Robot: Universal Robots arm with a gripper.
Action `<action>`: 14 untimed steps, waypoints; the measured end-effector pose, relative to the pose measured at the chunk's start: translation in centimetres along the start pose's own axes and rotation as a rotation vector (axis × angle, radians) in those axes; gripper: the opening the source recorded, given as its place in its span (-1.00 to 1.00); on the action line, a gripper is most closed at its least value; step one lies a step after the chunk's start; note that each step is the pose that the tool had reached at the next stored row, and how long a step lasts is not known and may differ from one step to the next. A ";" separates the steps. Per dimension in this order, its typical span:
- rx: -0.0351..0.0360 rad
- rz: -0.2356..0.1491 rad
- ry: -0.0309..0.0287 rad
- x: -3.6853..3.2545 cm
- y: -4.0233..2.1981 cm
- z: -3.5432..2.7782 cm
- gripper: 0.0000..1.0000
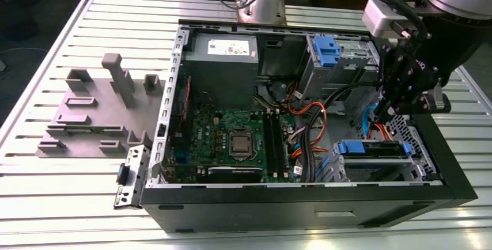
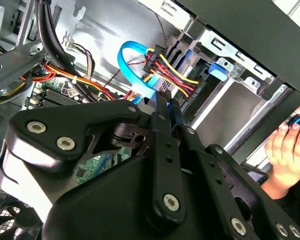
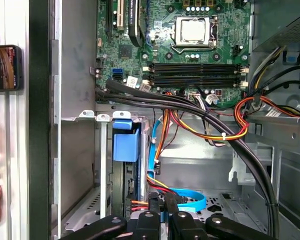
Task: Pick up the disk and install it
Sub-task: 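Insert the second disk wire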
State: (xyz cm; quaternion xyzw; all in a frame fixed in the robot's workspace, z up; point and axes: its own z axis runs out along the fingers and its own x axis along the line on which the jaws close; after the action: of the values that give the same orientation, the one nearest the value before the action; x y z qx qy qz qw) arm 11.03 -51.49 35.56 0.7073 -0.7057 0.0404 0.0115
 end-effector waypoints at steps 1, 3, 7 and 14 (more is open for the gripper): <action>0.0000 0.000 -0.0042 0.11 0.00 0.02 -0.68; 0.0000 0.000 -0.0137 0.48 0.00 0.12 -0.68; 0.0000 0.001 -0.0215 1.29 0.02 0.29 -0.68; 0.0000 0.001 -0.0216 1.35 0.02 0.31 -0.68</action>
State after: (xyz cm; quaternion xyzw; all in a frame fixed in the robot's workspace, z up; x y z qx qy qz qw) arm 11.02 -52.86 35.35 0.7074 -0.7060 0.0327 0.0039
